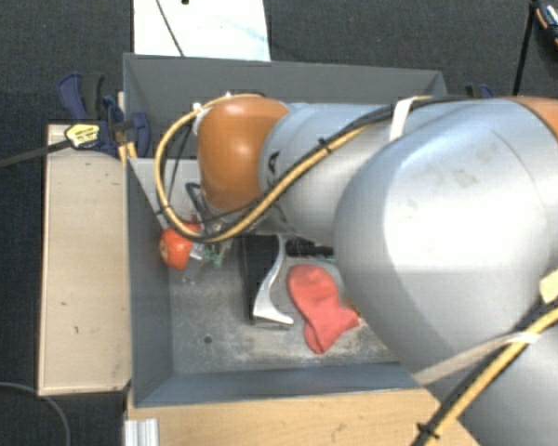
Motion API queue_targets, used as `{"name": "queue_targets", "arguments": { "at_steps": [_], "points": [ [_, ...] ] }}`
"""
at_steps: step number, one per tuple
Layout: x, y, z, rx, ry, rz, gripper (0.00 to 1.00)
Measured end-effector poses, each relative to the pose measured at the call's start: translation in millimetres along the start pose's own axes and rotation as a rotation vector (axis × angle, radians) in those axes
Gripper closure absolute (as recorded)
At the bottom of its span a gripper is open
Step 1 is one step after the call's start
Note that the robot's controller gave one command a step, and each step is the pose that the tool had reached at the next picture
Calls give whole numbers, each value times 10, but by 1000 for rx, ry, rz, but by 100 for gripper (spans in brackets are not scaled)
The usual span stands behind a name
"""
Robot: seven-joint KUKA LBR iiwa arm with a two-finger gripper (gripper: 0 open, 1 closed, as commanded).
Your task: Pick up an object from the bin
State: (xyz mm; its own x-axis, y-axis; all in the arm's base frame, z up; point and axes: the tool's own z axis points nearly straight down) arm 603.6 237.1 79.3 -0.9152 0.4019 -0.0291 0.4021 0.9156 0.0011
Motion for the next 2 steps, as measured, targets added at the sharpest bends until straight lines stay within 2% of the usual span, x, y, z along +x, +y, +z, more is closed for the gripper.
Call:
{"name": "queue_targets", "arguments": {
  "at_steps": [1,2],
  "points": [
    [13,-1,-3,2,3,27,100],
    [-27,5,-374,-2,24,1,100]
  ]
}}
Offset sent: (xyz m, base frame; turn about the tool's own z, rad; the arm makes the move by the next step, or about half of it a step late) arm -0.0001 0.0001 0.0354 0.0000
